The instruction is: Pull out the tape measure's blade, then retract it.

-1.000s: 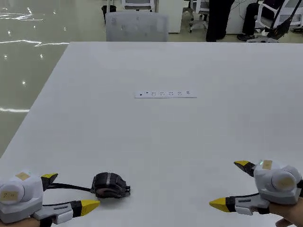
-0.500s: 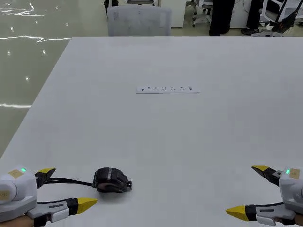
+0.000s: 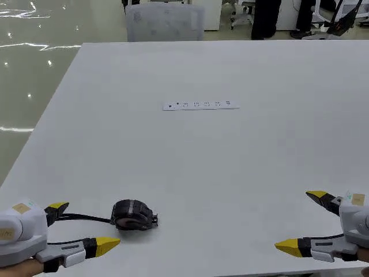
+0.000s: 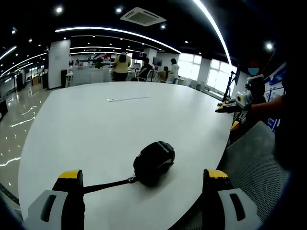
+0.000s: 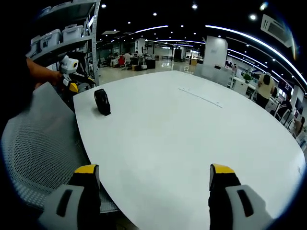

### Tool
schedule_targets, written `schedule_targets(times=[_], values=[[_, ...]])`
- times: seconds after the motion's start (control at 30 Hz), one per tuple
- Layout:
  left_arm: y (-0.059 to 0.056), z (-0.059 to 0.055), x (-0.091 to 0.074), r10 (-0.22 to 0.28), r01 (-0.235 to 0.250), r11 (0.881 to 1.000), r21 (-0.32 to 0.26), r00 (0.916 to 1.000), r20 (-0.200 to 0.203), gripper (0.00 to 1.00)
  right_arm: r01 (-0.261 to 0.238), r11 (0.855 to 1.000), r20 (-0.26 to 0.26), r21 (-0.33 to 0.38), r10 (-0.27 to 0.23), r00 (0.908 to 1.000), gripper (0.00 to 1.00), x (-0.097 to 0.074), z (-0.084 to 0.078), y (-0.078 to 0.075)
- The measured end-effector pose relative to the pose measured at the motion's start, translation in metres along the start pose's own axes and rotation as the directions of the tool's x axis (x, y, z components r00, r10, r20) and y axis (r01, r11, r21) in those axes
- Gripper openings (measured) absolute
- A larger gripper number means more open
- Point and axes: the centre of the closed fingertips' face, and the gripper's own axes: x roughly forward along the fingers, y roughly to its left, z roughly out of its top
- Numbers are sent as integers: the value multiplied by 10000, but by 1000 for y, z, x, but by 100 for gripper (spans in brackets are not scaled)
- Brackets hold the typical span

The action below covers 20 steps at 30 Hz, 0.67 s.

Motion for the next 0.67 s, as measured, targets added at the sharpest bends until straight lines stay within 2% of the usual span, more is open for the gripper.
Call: schedule_targets(times=[0.13, 0.3, 0.67], values=[[2, 0, -2, 48, -48, 10000, 16, 10000, -9, 100, -51, 10000, 90, 15, 50, 9999, 96, 1, 5, 3], [0, -2, -3, 35, -36, 10000, -6, 10000, -57, 100, -191, 9998, -36, 15, 191, 9998, 97, 5, -1, 9], [0, -5, -3, 146, -147, 9999, -50, 9998, -122, 100, -205, 9998, -32, 74, 205, 9998, 96, 4, -3, 9]])
